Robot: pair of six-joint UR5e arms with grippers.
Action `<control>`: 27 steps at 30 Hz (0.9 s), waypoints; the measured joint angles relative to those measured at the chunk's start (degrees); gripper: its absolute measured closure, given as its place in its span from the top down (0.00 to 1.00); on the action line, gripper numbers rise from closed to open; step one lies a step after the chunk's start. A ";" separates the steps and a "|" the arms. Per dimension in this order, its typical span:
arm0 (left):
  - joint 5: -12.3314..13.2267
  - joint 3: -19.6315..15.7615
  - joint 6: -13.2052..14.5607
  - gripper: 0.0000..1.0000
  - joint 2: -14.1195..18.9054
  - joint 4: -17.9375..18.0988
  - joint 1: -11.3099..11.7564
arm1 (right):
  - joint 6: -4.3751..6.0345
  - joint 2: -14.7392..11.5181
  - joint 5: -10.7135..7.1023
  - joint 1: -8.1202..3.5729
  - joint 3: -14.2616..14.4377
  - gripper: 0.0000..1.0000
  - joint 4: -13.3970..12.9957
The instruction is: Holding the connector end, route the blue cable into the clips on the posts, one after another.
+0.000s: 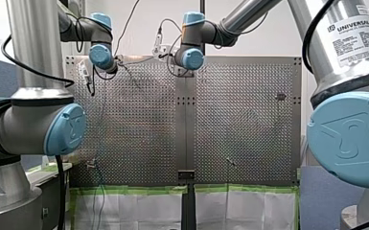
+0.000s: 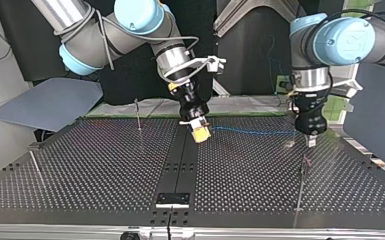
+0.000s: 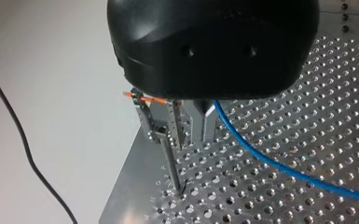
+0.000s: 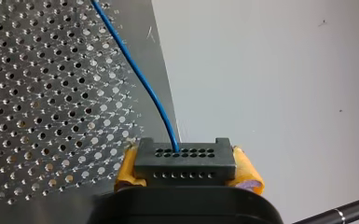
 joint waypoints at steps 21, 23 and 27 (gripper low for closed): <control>3.96 2.96 -1.97 0.00 -0.41 0.25 3.63 | 1.53 0.38 -0.01 -0.40 -1.43 0.00 0.02; 4.29 3.00 -1.98 0.00 -0.44 0.27 4.00 | 1.71 0.60 -0.04 -0.51 -1.55 0.00 0.02; 4.87 3.03 -2.07 0.00 -1.04 0.39 4.65 | 1.76 1.51 -0.17 -0.44 -2.18 0.00 0.10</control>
